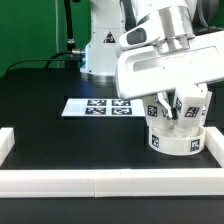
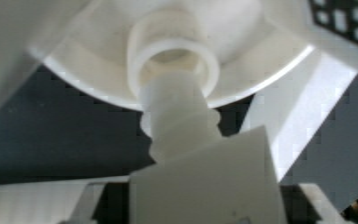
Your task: Assemble stool
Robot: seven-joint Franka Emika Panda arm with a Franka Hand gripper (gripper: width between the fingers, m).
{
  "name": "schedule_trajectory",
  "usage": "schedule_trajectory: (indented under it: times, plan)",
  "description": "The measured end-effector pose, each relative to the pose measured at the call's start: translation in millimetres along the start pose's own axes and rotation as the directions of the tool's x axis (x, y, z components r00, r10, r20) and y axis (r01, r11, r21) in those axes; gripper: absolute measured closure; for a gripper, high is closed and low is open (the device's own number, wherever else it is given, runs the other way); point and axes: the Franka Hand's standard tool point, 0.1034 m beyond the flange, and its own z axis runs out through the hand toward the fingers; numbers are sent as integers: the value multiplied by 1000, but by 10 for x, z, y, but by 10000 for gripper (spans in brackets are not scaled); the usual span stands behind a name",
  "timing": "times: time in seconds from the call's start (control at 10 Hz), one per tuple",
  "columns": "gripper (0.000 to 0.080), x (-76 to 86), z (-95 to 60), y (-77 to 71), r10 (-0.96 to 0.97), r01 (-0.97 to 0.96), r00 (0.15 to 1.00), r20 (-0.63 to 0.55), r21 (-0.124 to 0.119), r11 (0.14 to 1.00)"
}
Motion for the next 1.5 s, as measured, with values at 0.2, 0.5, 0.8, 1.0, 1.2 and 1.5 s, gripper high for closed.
schedule_trajectory:
  times: [0.2, 0.5, 0.8, 1.0, 1.2, 1.5]
  plan:
    - [475, -20, 15, 5, 1, -1, 1000, 4, 1, 1000]
    - [475, -170, 70, -107, -5, 5, 1000, 13, 12, 1000]
    - [475, -168, 69, -114, -6, 6, 1000, 18, 12, 1000]
    - [475, -168, 69, -113, -6, 6, 1000, 19, 12, 1000]
    - [475, -168, 69, -113, -6, 6, 1000, 19, 12, 1000]
    - [296, -169, 70, -113, -6, 6, 1000, 19, 12, 1000]
